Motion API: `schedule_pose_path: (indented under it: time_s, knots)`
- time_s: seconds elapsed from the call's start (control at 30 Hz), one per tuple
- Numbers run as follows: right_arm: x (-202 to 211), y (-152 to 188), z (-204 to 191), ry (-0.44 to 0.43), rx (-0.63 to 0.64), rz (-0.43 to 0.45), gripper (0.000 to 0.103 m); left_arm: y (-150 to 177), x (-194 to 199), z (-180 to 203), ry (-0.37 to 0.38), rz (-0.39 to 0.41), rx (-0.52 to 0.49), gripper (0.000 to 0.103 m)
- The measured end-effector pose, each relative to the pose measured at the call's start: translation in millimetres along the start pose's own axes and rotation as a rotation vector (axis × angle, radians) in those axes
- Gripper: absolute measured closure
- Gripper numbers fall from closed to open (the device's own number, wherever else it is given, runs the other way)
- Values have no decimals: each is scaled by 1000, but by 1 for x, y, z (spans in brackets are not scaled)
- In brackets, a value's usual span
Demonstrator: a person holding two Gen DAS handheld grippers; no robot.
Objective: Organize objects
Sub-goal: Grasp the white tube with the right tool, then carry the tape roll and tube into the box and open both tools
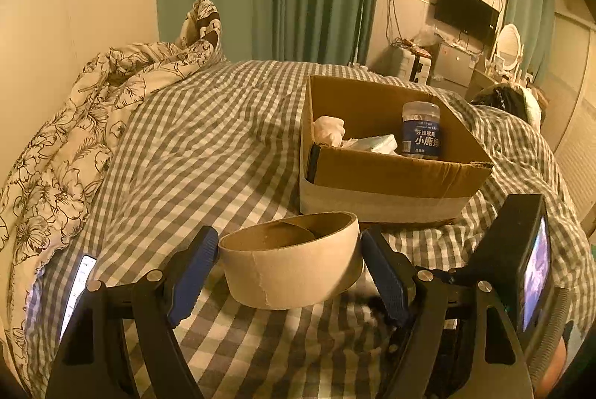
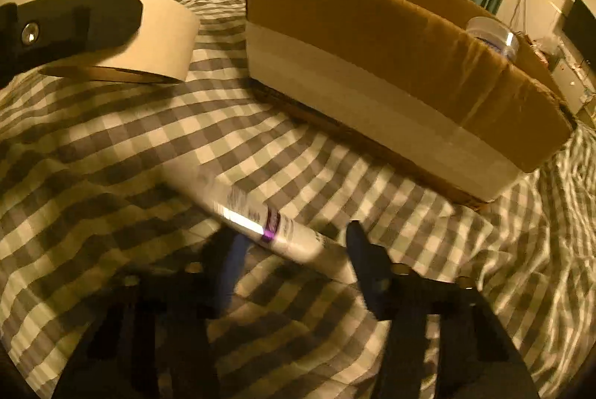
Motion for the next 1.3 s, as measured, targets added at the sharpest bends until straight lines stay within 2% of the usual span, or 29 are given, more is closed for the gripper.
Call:
schedule_pose_path:
  time_s: [0.1, 0.17, 0.37, 0.57, 0.7, 0.93, 1.1, 1.3]
  knots:
    - [9, 2, 10, -3, -44, 19, 76, 0, 5, 2, 7, 2, 2, 22]
    - [19, 3, 19, -5, -84, 40, 80, 0, 9, 3, 0, 2, -2, 22]
    - [63, 3, 46, 1, -192, 102, 82, -6, 35, 16, 3, 31, -35, 22]
    - [114, -24, 72, 25, -237, 204, 82, -26, 53, 42, 24, 78, -85, 22]
    - [149, -50, 85, 47, -245, 296, 82, -51, 61, 58, 29, 125, -120, 22]
    - [184, -95, 116, 88, -249, 397, 82, -109, 52, 75, 24, 203, -161, 22]
    - [186, -133, 136, 105, -252, 434, 83, -149, 30, 76, 18, 225, -157, 22]
    - [167, -175, 151, 104, -242, 441, 83, -186, -3, 72, 8, 229, -148, 22]
Point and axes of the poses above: each gripper's, at about its wrist camera, not at the fingertips, and x roughly against the way its jaws point, z to its right, y to its underside, the point moved 9 cm from there along -x, roughly the way its jaws point, and after that the axes turned 11 degrees about y, right-handed, at the moved point
